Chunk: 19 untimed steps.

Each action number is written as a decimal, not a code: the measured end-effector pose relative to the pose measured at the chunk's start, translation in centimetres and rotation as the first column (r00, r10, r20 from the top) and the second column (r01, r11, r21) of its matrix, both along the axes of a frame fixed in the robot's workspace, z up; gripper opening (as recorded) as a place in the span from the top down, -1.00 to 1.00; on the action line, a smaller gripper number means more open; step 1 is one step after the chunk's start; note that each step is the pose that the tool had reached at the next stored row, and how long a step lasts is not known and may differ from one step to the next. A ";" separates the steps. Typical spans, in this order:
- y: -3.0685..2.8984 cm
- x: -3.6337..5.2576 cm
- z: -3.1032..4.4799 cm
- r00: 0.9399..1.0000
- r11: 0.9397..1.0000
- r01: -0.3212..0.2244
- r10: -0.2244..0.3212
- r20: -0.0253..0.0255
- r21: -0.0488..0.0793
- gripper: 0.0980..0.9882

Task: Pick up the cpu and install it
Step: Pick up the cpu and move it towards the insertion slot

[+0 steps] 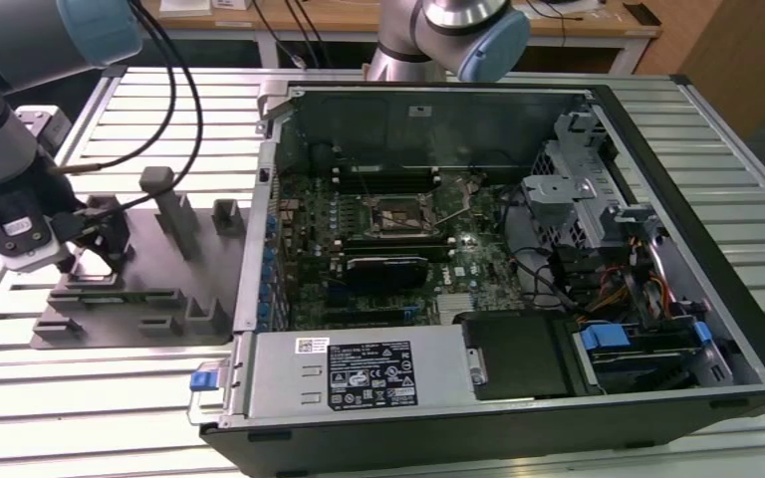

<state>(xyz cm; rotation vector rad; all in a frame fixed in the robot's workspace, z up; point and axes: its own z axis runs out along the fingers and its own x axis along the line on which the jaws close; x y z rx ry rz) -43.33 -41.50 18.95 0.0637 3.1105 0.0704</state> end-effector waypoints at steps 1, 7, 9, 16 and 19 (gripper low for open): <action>0.00 0.00 -0.07 1.000 1.000 -0.001 0.001 0.000 0.000 -0.23; 0.16 0.00 -0.34 1.000 1.000 -0.008 0.008 0.000 0.000 -0.23; 0.17 -0.01 -0.38 1.000 1.000 -0.010 0.010 0.000 0.000 -0.23; 0.18 -0.02 -0.60 1.000 1.000 -0.014 0.014 -0.001 0.002 -0.23; 0.18 -0.01 -0.63 1.000 1.000 -0.014 0.014 0.000 0.003 -0.23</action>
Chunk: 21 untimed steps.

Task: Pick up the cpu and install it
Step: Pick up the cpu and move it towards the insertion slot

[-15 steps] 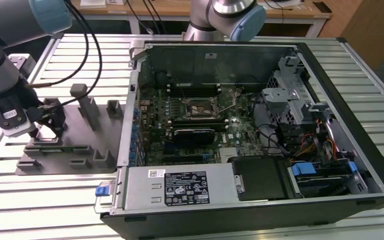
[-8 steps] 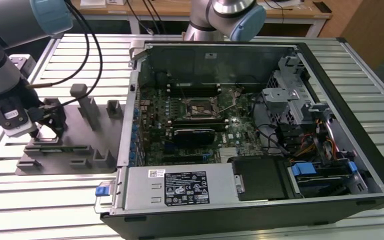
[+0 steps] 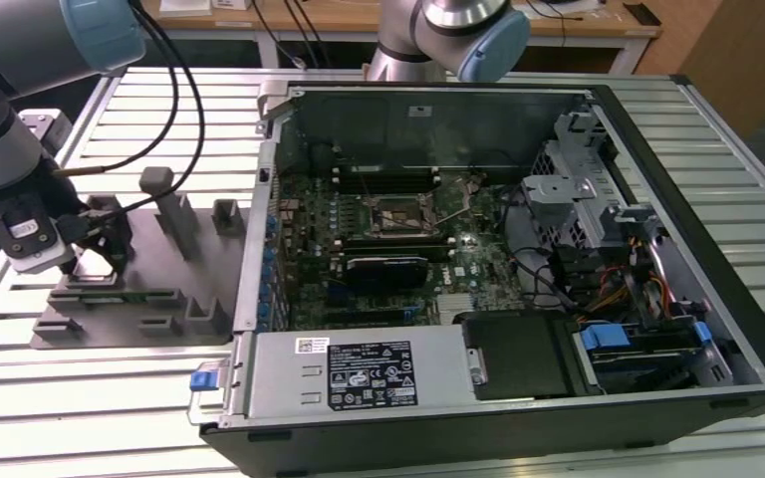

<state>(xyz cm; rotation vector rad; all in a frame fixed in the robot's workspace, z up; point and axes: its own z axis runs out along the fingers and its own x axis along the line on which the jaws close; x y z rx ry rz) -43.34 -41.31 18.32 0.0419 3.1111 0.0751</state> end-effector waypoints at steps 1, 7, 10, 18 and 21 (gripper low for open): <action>0.00 0.00 0.01 1.000 1.000 0.000 0.000 0.000 0.000 -0.23; 0.00 0.00 0.15 1.000 1.000 0.000 0.000 0.000 0.000 -0.23; -0.01 -0.03 0.16 1.000 1.000 0.001 -0.001 0.000 0.003 -0.23; 0.00 -0.15 0.10 1.000 1.000 0.002 -0.002 0.000 0.006 -0.23; 0.08 -0.15 0.04 1.000 1.000 0.003 -0.003 0.000 0.007 -0.23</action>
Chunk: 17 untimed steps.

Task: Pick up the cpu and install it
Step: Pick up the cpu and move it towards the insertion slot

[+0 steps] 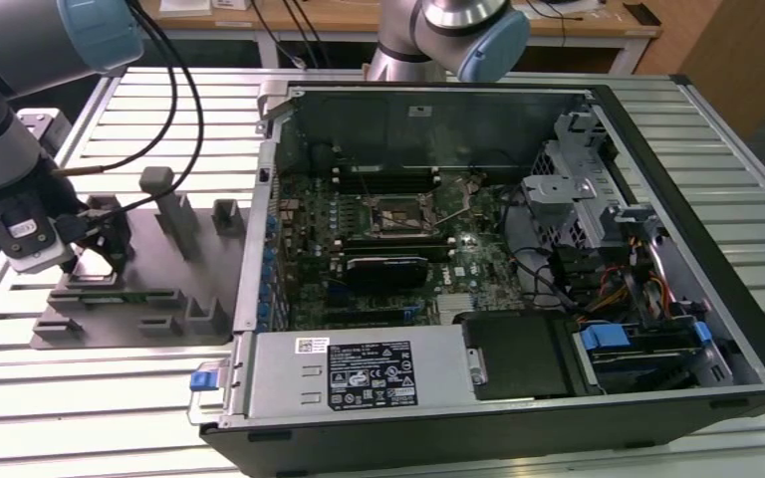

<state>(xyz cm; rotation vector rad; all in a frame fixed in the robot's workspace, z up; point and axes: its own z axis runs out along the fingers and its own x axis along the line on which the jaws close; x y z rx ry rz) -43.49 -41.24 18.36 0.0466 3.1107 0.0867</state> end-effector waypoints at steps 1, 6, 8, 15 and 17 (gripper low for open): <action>0.01 0.00 -0.01 1.000 1.000 0.000 0.000 0.000 0.000 -0.23; 0.05 0.00 -0.03 1.000 1.000 0.001 -0.001 0.000 0.000 -0.23; 0.09 0.00 -0.03 1.000 1.000 0.001 -0.001 0.000 0.003 -0.23; 0.10 0.00 -0.03 1.000 1.000 0.001 -0.001 0.000 0.006 -0.23; 0.10 0.00 -0.03 1.000 1.000 0.001 -0.001 0.000 0.006 -0.23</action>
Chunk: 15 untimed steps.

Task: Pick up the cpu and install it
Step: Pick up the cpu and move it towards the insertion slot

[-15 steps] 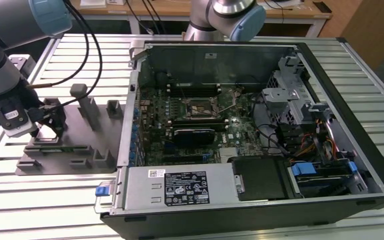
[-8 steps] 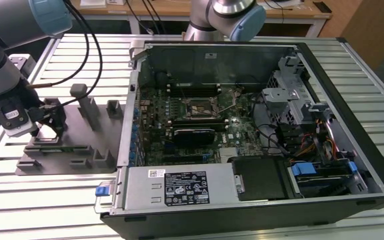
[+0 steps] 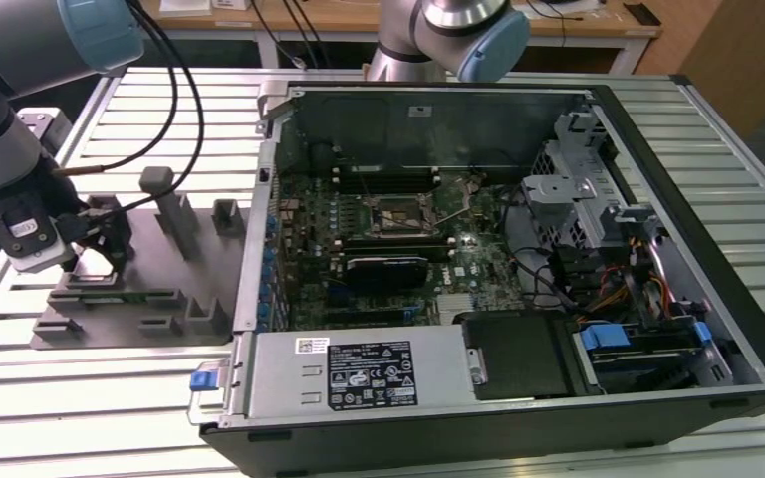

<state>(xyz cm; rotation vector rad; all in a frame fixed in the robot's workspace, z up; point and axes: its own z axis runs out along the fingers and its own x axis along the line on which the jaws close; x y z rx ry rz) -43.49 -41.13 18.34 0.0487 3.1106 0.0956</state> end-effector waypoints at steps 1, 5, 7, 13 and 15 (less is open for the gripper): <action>0.00 0.00 0.00 1.000 1.000 0.000 0.000 0.000 0.000 -0.23; 0.00 0.00 0.00 1.000 1.000 0.000 0.000 0.000 0.000 -0.06; 0.00 0.00 0.01 1.000 1.000 0.000 0.000 0.000 0.000 0.00; 0.00 0.00 0.14 1.000 1.000 0.000 0.000 0.000 0.001 0.00; 0.00 0.00 0.50 1.000 1.000 0.000 0.000 0.000 0.001 0.00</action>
